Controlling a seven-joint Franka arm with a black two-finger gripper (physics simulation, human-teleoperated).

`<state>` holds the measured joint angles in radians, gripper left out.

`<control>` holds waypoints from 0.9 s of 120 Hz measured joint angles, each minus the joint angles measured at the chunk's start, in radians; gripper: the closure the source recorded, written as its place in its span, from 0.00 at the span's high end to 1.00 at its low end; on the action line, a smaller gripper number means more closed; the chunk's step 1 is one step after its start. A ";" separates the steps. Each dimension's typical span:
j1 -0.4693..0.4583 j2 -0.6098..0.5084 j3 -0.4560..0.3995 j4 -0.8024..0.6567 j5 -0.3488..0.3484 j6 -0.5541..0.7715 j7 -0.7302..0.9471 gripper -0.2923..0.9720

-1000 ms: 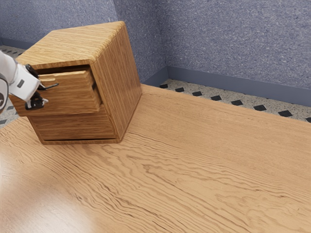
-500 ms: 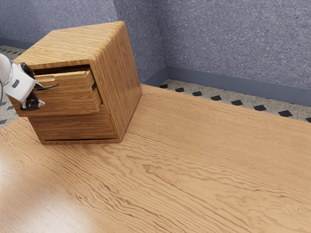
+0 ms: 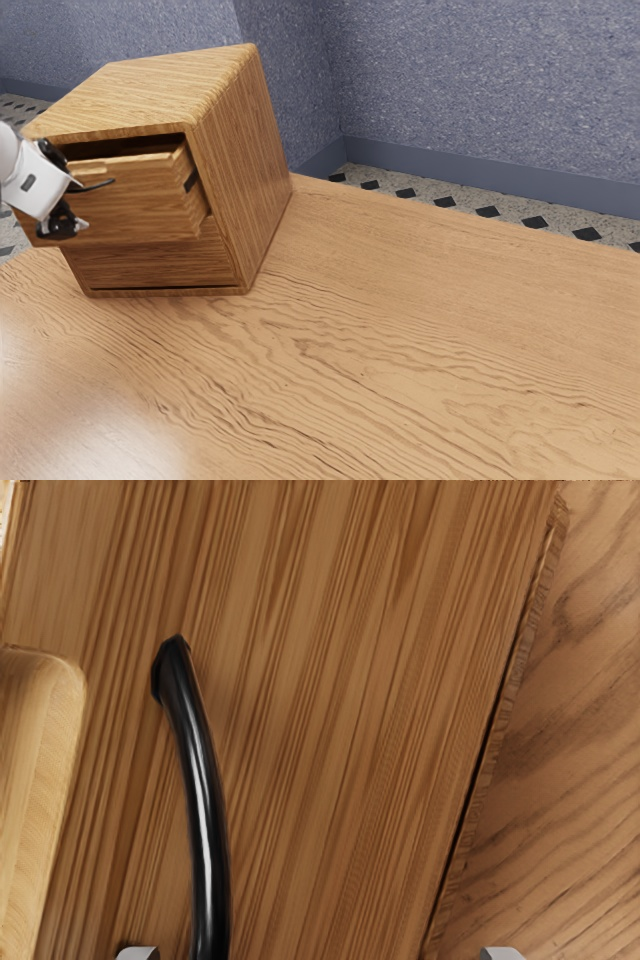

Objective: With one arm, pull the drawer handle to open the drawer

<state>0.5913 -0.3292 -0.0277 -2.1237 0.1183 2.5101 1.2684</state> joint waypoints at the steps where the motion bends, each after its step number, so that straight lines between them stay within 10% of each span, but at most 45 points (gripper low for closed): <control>1: 0.000 -0.001 0.000 -0.001 0.000 0.000 0.000 0.52; 108: -0.005 -0.178 -0.002 -0.158 0.000 -0.006 -0.014 0.53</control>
<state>0.5862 -0.5069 -0.0299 -2.2822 0.1183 2.5037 1.2544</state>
